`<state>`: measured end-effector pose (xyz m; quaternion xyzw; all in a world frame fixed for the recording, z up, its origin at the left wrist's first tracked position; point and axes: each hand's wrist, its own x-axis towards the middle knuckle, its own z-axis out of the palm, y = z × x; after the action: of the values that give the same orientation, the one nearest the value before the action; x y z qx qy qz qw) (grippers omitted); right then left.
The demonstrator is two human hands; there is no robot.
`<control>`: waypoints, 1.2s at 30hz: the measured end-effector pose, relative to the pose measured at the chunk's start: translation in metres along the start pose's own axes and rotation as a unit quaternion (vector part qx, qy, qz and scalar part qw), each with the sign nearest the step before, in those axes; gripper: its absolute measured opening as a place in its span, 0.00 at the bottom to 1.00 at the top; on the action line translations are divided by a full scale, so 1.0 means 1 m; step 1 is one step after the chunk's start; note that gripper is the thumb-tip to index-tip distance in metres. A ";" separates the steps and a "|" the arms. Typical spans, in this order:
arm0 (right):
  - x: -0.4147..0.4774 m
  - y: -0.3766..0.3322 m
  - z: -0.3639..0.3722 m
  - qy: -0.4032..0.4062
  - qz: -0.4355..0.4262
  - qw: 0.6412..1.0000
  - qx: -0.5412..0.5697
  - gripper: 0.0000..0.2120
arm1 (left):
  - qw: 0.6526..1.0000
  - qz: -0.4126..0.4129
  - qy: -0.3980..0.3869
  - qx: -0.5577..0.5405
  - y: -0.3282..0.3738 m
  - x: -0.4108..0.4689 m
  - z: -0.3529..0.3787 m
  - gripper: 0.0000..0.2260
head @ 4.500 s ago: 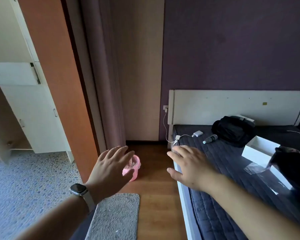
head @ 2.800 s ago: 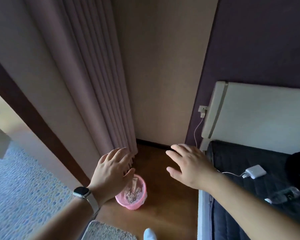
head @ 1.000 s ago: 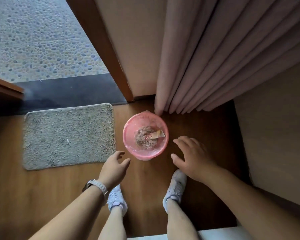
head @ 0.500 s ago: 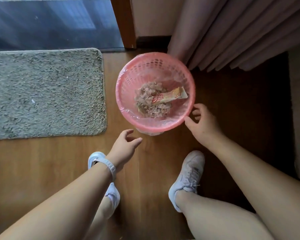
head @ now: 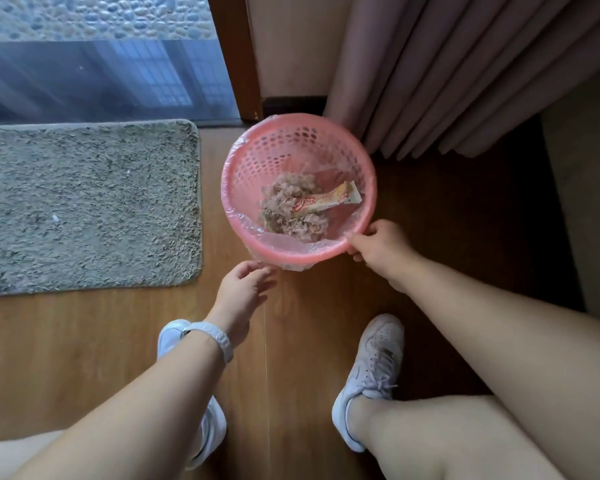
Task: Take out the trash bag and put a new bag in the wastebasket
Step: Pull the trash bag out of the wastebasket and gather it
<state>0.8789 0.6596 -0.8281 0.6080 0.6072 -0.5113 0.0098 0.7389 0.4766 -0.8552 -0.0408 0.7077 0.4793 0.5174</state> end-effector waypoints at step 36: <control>-0.031 -0.027 0.035 -0.176 0.030 0.982 -0.056 0.06 | 0.978 0.162 0.017 0.131 0.102 -0.001 -0.048 0.08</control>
<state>0.8458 0.6219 -0.8084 0.5248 0.6051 -0.5753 0.1658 0.6498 0.4966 -0.7892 0.1346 0.7706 0.4591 0.4211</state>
